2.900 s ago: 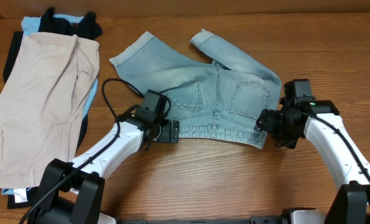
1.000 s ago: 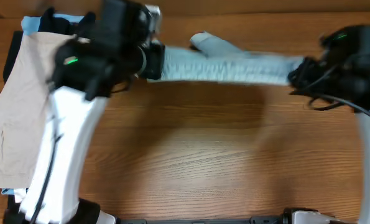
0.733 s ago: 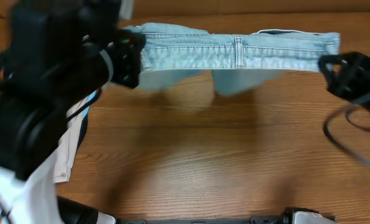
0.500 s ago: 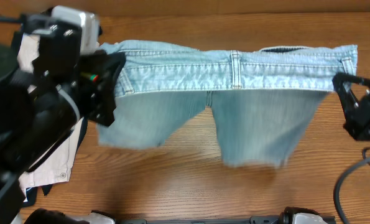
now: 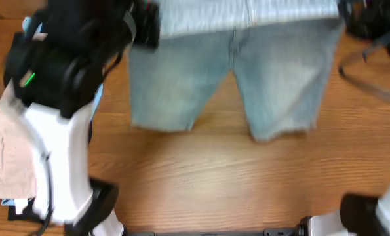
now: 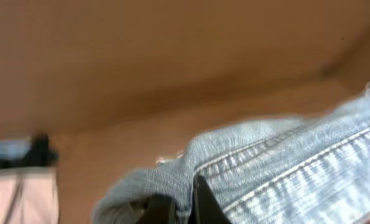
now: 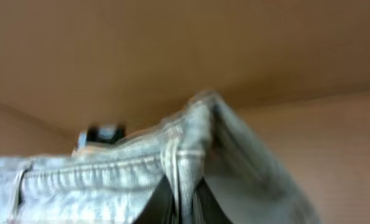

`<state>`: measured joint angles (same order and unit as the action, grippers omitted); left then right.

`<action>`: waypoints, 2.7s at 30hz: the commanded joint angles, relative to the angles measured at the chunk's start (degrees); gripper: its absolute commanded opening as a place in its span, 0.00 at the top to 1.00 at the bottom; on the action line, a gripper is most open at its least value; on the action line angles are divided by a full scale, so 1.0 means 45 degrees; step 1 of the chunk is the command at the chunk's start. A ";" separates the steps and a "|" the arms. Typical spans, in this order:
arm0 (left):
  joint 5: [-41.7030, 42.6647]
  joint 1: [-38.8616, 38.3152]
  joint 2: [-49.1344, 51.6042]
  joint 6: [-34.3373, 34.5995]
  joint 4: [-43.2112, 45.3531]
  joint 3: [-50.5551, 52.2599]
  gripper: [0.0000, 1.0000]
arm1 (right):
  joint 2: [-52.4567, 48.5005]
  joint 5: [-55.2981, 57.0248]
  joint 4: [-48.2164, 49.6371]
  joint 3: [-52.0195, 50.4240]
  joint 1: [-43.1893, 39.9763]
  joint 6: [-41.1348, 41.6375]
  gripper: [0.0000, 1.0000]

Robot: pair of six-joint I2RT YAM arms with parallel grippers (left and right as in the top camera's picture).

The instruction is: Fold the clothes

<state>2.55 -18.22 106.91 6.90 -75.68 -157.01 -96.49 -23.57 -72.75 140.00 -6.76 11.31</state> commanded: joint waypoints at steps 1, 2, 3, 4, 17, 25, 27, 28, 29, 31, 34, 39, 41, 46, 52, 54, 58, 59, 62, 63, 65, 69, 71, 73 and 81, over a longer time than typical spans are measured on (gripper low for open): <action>-0.2526 0.1812 0.0845 -0.0486 0.1637 -0.0194 0.96 | -0.0646 0.1821 0.2006 0.0165 -0.0928 -0.0321 0.96; -0.2137 0.1991 0.0976 -0.0491 0.2055 -0.0194 0.96 | -0.0733 0.1826 0.2438 0.0165 -0.0928 -0.0287 0.96; -0.1719 0.2195 0.1069 -0.0481 0.2458 -0.0194 0.96 | -0.0763 0.1836 0.2866 0.0165 -0.0928 -0.0287 0.96; -0.1477 0.2336 0.1103 -0.0457 0.2691 -0.0194 0.96 | -0.0782 0.1841 0.3147 0.0165 -0.0928 -0.0291 0.96; -0.0495 0.2710 0.2059 -0.0486 0.0393 -0.0189 0.96 | -0.2497 0.1923 0.1025 -0.0019 -0.0928 -0.0539 0.96; 0.0826 0.2705 0.4201 -0.0049 -0.4012 -0.0175 0.96 | -0.3395 0.1880 -0.1375 -0.1161 -0.0918 -0.0622 0.96; 0.0928 0.2701 0.4493 -0.0010 -0.4697 -0.0078 0.96 | -0.3395 0.1880 -0.1957 -0.1292 -0.0918 -0.0612 0.96; 0.1496 0.2686 0.4401 0.0024 -0.4697 0.0393 0.96 | -0.3395 0.1880 -0.2424 -0.1345 -0.0918 -0.0612 0.96; 0.1841 0.2676 0.4371 0.0092 -0.4697 0.0627 0.96 | -0.3385 0.1880 -0.2739 -0.1404 -0.0918 -0.0607 0.96; 0.2370 0.2599 0.4289 0.0087 -0.4697 0.1035 0.96 | -0.3361 0.1885 -0.3361 -0.1496 -0.0918 -0.0612 0.96; 0.2443 0.2307 0.3876 0.0087 -0.4697 0.2123 0.96 | -0.3274 0.1899 -0.4323 -0.1661 -0.0918 -0.0617 0.96; 0.1530 0.1481 0.2560 0.0087 -0.4697 0.5003 0.96 | -0.2623 0.2370 -0.5323 -0.2783 -0.0918 -0.0612 0.96; 0.1248 0.1137 0.2195 0.0087 -0.4697 0.6018 0.96 | -0.2093 0.2409 -0.5333 -0.3711 -0.0918 -0.0612 0.96; 0.1107 0.0325 0.1982 0.0092 -0.4697 0.8291 0.96 | -0.0068 0.2409 -0.5027 -0.7271 -0.0918 -0.0617 0.96; 0.1103 -0.0340 0.1982 0.0092 -0.4702 1.0758 0.95 | 0.1919 0.2409 -0.4473 -1.1385 -0.0918 -0.0515 0.89; 0.1107 -0.0486 0.1982 0.0092 -0.4702 1.1468 0.82 | 0.2215 0.2404 -0.4507 -1.2488 -0.0918 -0.0476 0.82; 0.1093 -0.0670 0.1982 0.0092 -0.4702 1.2638 0.48 | 0.2433 0.2409 -0.4362 -1.3959 -0.0918 -0.0068 0.80; 0.1098 -0.0709 0.1982 0.0092 -0.4702 1.2823 0.41 | 0.2487 0.2419 -0.4260 -1.4115 -0.0918 -0.0039 0.80; 0.1088 -0.0724 0.1977 0.0087 -0.4702 1.2973 0.30 | 0.2710 0.2414 -0.4065 -1.4173 -0.0918 -0.0044 0.72; 0.1039 -0.0724 0.1967 0.0087 -0.4682 1.2968 0.27 | 0.2798 0.2419 -0.3968 -1.4173 -0.0918 -0.0044 0.67; 0.0962 -0.0719 0.1948 0.0087 -0.4605 1.2959 0.22 | 0.2992 0.2424 -0.3682 -1.4168 -0.0918 -0.0049 0.53; 0.0520 -0.0719 0.1948 0.0092 -0.4454 1.2760 0.11 | 0.3186 0.2273 -0.2997 -1.4168 -0.0913 -0.0058 0.37; 0.0296 -0.0709 0.1948 0.0092 -0.4401 1.2410 0.09 | 0.3230 0.1875 -0.2560 -1.4168 -0.0899 -0.0345 0.36; 0.0291 -0.0685 0.1943 0.0083 -0.4279 1.1735 0.08 | 0.3230 0.1413 -0.2093 -1.4168 -0.0767 -0.0631 0.33; 0.0330 -0.0685 0.1865 -0.1263 -0.3419 0.6878 0.02 | 0.3225 0.0219 0.0418 -1.4168 0.1545 -0.0554 0.29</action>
<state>4.56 -21.37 117.10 4.62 -91.20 -116.75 -83.09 -19.35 -73.73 76.14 -5.23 9.06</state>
